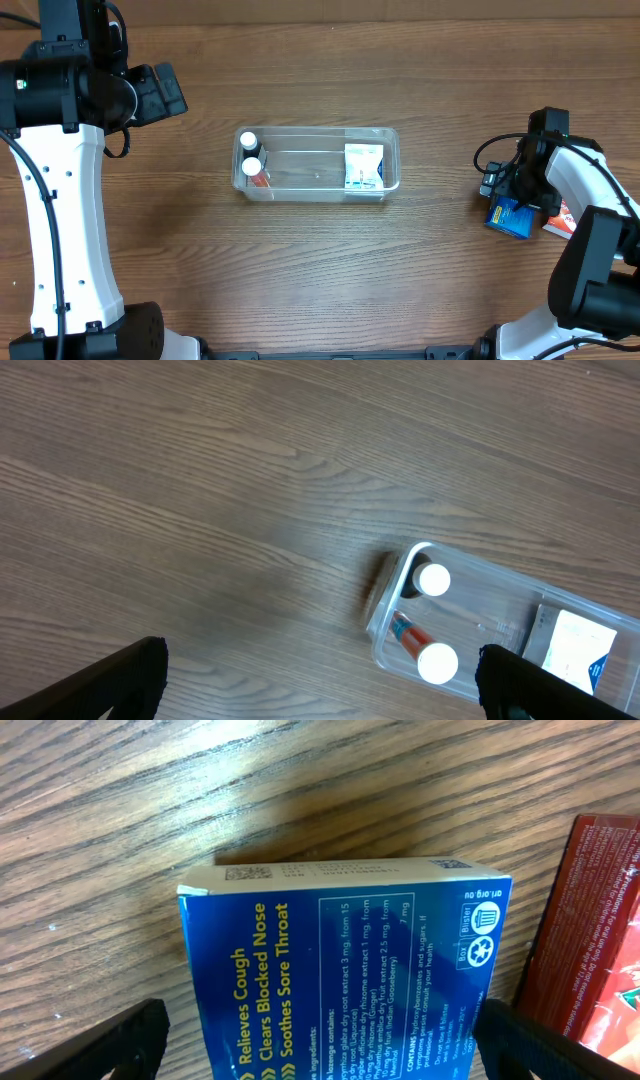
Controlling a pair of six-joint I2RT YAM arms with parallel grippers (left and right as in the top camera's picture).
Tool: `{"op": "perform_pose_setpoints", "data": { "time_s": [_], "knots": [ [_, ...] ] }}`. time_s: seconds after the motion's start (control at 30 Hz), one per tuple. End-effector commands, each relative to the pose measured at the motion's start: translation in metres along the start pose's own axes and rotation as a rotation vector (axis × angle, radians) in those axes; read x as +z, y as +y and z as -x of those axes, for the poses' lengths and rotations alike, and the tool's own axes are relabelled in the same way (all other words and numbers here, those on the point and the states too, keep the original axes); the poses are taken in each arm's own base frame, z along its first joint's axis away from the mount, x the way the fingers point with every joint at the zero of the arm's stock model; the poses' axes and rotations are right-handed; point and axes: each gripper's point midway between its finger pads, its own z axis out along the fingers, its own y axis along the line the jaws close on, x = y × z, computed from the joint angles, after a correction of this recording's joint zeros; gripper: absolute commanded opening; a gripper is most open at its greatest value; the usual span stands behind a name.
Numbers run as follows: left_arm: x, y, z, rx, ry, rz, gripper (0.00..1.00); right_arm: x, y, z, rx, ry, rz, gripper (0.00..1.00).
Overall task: Pack container
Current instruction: 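Move the right gripper to the blue box and grasp it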
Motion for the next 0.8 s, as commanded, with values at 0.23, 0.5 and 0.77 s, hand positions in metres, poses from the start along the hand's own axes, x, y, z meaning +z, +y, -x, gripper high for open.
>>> {"op": "perform_pose_setpoints", "data": {
  "time_s": [0.23,0.5,0.77],
  "knots": [
    [-0.005,-0.001,-0.001,0.025,-0.009,-0.011,1.00,0.004,-0.001,-0.010,0.003,0.039,0.006,1.00],
    [-0.005,-0.001,-0.001,0.024,-0.008,-0.011,1.00,0.002,-0.005,-0.003,0.005,0.013,-0.021,1.00],
    [-0.005,-0.001,-0.002,0.024,-0.005,-0.011,1.00,0.020,-0.004,-0.013,0.009,0.008,-0.013,1.00]
  ]
}}
